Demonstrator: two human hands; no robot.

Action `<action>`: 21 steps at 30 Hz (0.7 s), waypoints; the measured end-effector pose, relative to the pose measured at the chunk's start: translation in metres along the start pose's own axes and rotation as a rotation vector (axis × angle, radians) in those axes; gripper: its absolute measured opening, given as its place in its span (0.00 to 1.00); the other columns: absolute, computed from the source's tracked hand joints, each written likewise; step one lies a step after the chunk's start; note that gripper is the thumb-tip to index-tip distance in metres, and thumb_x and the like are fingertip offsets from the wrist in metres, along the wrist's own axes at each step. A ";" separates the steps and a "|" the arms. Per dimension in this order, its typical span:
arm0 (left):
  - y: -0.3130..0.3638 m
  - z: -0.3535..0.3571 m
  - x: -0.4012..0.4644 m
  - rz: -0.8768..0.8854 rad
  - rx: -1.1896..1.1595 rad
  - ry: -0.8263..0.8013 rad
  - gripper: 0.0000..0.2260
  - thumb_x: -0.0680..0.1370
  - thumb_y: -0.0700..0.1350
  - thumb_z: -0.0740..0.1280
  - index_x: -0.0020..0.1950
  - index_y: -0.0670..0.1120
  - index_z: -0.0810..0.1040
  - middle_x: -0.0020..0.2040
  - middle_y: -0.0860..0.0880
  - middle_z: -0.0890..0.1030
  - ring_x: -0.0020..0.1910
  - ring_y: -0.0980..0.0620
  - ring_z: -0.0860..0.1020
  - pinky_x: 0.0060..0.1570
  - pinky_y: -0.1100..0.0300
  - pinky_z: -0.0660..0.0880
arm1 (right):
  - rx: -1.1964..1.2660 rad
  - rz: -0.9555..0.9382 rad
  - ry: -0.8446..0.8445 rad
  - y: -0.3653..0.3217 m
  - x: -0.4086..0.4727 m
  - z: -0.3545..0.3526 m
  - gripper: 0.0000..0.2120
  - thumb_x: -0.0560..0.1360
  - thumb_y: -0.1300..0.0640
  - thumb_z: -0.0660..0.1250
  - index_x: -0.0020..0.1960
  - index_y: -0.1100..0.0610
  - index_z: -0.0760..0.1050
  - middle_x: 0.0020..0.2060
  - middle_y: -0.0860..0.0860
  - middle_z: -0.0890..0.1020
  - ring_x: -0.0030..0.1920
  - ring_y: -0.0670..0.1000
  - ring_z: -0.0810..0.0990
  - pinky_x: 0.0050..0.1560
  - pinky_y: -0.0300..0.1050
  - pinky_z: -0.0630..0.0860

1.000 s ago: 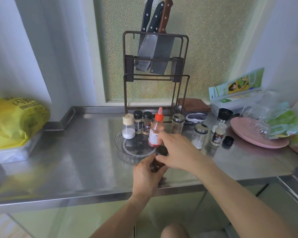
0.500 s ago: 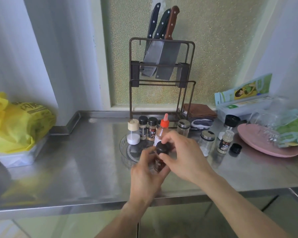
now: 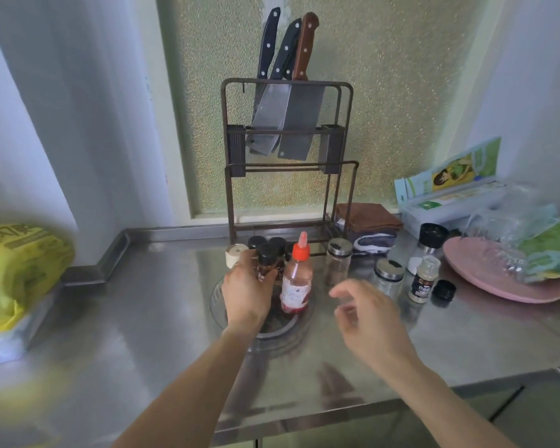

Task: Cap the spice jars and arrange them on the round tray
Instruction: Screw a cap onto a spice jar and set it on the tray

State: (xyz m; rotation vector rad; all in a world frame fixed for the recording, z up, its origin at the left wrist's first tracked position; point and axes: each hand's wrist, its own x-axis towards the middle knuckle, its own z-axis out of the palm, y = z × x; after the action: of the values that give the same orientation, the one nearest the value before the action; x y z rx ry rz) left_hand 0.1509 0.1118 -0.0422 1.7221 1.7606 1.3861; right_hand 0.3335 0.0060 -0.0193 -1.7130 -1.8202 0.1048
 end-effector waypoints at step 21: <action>0.102 -0.002 -0.099 0.422 -0.086 0.160 0.07 0.77 0.39 0.73 0.52 0.48 0.82 0.47 0.52 0.83 0.45 0.50 0.82 0.46 0.55 0.76 | -0.042 0.364 0.125 0.131 -0.028 -0.042 0.07 0.75 0.59 0.70 0.51 0.48 0.78 0.48 0.45 0.84 0.46 0.50 0.84 0.50 0.51 0.82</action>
State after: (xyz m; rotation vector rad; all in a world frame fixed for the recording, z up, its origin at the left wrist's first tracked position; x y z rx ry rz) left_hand 0.2312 0.0030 0.0002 2.0662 1.4355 1.7844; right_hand 0.4670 -0.0148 -0.0572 -2.0179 -1.4153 0.1073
